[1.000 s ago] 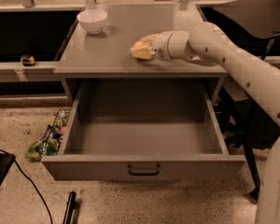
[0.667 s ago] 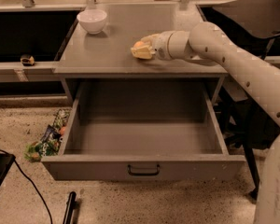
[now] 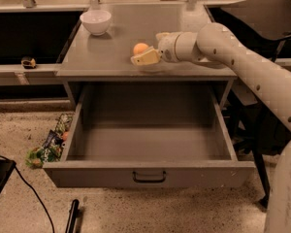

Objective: Pick orange from top drawer and place on counter

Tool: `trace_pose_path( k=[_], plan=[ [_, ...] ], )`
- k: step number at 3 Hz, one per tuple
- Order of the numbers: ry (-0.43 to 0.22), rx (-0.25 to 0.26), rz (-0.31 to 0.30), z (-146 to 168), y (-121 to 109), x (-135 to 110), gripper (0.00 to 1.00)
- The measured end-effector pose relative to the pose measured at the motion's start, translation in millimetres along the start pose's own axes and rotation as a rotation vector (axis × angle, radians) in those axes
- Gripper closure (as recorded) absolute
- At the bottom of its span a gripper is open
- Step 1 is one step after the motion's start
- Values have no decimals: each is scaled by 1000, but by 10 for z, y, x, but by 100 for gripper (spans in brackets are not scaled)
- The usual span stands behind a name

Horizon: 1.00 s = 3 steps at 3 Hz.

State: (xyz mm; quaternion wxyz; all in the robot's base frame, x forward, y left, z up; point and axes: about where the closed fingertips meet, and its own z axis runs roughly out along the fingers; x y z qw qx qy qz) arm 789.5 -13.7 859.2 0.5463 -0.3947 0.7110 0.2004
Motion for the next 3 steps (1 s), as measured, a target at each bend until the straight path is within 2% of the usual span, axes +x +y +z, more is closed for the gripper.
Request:
trace_pose_path(
  k=[1,2,3],
  plan=[
    [-5,36,-9,-157,-22,-48,0],
    [-32,127,-31,-589,-34,-186,0],
    [-37,248,-62,-1183,-38,-226,0]
  ],
)
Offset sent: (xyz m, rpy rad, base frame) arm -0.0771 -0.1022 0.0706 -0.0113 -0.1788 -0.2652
